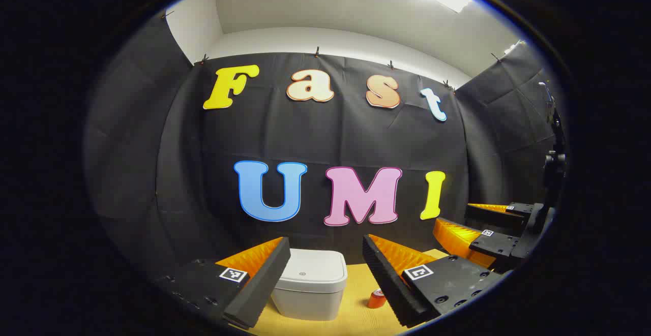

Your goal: Press the lid of the desktop garbage bin to open it, pick up the crumpled paper on the desktop and throw it into the bin, then pick up the pop can on the desktop and drop it into the bin, and finally close the garbage bin lid.

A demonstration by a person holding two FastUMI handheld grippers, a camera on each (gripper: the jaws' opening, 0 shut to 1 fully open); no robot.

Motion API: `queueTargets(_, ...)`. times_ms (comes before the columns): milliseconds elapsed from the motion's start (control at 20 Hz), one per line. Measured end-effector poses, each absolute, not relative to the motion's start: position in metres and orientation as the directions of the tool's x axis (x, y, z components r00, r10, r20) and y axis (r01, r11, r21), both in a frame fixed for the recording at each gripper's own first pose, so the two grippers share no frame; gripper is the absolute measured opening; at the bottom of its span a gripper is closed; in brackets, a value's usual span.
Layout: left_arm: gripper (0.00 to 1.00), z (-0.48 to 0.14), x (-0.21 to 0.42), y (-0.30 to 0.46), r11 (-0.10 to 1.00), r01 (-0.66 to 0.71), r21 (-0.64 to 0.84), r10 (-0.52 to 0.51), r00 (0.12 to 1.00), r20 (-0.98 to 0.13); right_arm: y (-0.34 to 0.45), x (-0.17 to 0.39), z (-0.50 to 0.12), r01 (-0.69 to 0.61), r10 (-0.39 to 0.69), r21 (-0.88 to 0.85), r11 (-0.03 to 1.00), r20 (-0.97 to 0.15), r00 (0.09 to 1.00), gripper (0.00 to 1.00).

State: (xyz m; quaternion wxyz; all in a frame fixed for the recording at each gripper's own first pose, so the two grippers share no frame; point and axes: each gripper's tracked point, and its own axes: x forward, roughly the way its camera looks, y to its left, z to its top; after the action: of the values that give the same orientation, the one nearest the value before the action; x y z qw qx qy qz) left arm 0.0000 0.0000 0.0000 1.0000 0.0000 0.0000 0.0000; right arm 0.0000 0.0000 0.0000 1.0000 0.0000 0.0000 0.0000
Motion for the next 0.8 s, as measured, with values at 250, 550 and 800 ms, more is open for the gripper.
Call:
queueTargets(250,0.96,-0.001,-0.003,0.015,1.0,-0.002,-0.018,0.002,1.0,0.007,0.007,0.004,0.013,-0.001,0.003,-0.025,1.0,0.046,0.999,0.97)
queueTargets(550,0.96,0.002,0.014,0.021,0.999,0.051,0.003,-0.051,0.998,0.028,-0.003,0.003,0.014,0.066,-0.063,-0.044,0.997,0.057,0.996,0.98)
queueTargets(800,0.96,-0.006,0.032,0.007,0.994,0.109,-0.021,-0.108,0.994,0.029,-0.016,0.003,0.006,0.122,-0.119,-0.066,0.99,0.041,0.992,0.97)
